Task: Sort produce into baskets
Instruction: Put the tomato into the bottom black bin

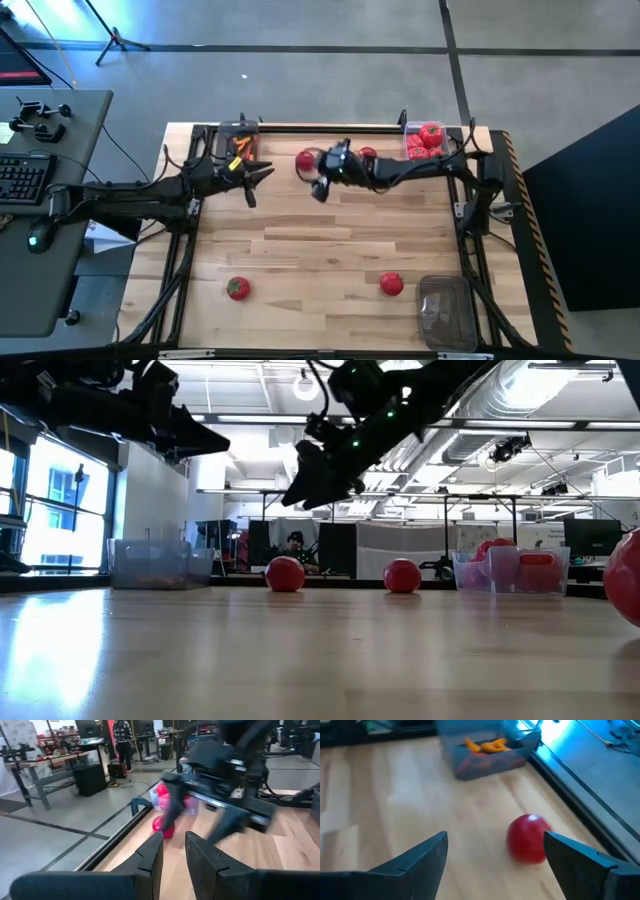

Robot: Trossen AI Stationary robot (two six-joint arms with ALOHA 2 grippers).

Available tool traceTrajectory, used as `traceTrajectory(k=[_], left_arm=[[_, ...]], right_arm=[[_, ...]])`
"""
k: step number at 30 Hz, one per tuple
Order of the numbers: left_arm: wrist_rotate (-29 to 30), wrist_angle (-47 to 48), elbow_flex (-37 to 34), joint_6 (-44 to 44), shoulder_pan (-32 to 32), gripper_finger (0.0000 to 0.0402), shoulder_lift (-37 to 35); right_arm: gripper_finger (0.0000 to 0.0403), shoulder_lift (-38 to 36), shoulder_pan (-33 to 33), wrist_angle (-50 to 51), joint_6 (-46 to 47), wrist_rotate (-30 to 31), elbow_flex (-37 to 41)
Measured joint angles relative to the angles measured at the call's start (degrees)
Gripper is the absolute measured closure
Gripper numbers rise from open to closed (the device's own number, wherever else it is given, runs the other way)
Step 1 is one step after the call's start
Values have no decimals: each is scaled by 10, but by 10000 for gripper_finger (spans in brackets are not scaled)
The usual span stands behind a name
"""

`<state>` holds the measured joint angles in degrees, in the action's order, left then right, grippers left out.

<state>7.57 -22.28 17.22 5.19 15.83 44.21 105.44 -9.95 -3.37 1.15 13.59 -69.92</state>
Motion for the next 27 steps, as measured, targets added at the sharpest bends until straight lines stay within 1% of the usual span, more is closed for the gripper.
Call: traceTrajectory(k=[2, 4, 11, 15, 22, 27], left_arm=[[0, 0, 0, 4, -6, 335, 0], [0, 0, 0, 10, -11, 335, 0], [0, -10, -1, 21, -18, 335, 0], [0, -12, -1, 21, -18, 335, 0], [0, -11, -1, 19, -18, 335, 0], [0, -11, -1, 19, -20, 335, 0]], right_arm=[[86, 16, -17, 12, 6, -20, -27], [85, 38, -31, 48, 16, -38, -66], [85, 135, -71, 213, 20, -40, -225], [85, 193, -89, 270, 25, -54, -294], [85, 265, -96, 321, 9, -48, -373], [85, 282, -96, 357, -12, -18, -398]])
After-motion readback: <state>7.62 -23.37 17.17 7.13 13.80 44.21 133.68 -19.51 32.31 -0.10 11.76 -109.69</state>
